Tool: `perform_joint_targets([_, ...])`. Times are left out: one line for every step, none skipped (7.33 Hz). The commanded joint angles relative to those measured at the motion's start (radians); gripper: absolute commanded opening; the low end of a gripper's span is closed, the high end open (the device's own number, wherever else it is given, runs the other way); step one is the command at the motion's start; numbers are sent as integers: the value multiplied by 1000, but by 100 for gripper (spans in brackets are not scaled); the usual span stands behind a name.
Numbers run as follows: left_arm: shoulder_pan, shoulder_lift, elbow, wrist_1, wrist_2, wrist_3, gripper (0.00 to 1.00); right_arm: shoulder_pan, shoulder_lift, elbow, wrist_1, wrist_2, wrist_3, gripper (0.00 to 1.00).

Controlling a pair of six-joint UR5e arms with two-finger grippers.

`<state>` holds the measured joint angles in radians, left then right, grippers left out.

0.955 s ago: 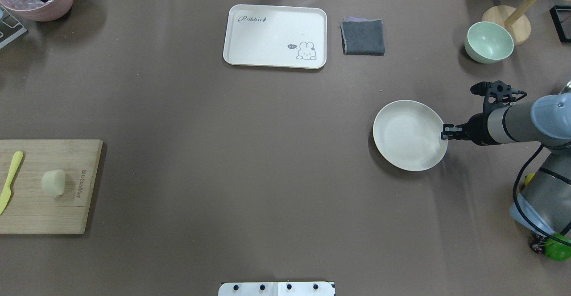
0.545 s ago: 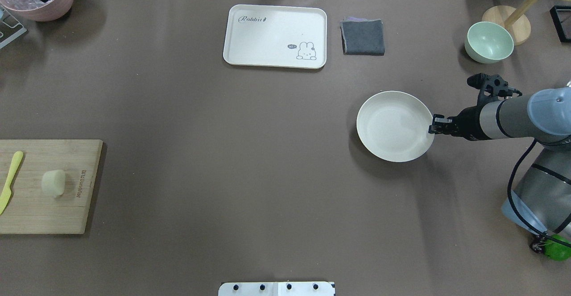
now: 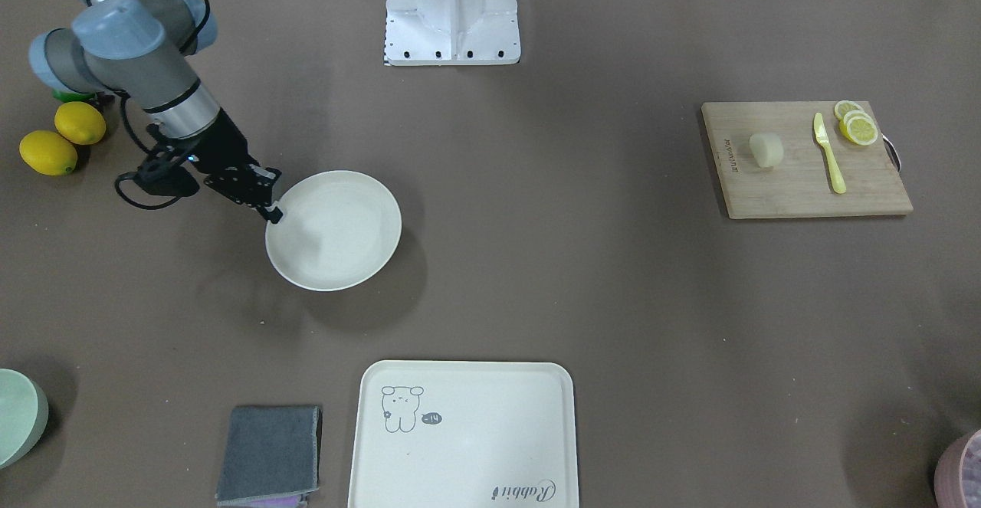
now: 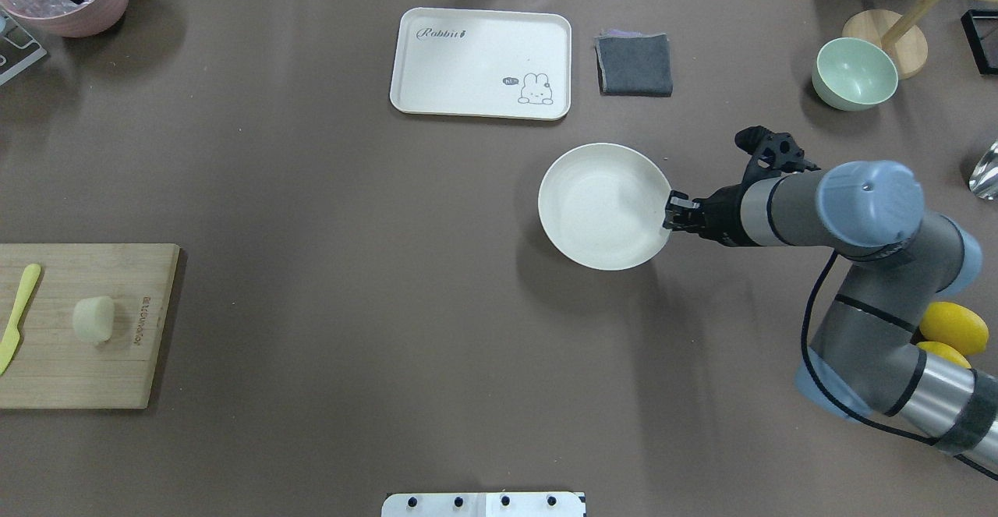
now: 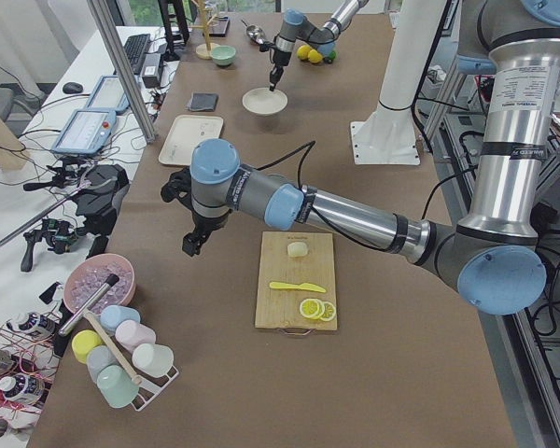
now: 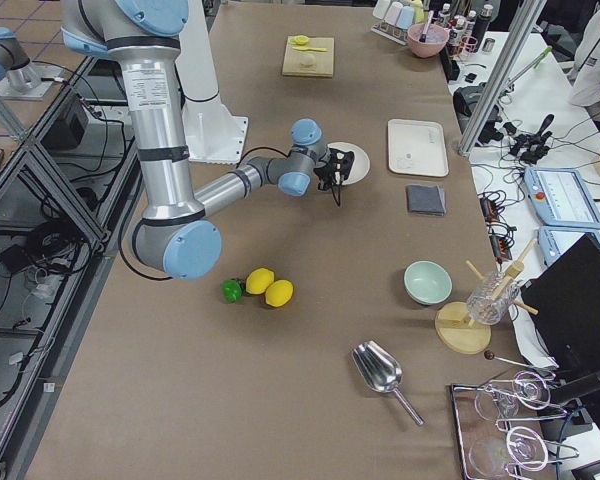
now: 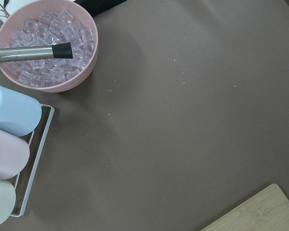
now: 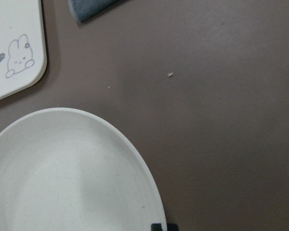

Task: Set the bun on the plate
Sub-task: 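Push the white plate with the right gripper toward the table center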

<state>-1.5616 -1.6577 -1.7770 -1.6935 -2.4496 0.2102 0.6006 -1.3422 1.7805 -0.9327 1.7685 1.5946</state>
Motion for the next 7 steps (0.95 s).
perform_joint_targets([0,9,-2,0,0,0,97,-149,192,3,-228,-157,115,0])
perform_joint_targets([2,9,-1,0,0,0,97,-215,243,-6,-282,-214,152,0])
perform_joint_targets([5,10,1,0,0,0,98,-273,283,-12,-319,-280,186,0])
perform_joint_targets([8,10,1,0,0,0,98,-316,287,-15,-333,-329,195,0])
perform_joint_targets([8,10,1,0,0,0,98,-327,285,-21,-333,-336,196,0])
perform_joint_targets([8,10,2,0,0,0,97,-326,281,-23,-334,-336,183,55])
perform_joint_targets([8,10,2,0,0,0,98,-312,281,-18,-334,-334,176,100])
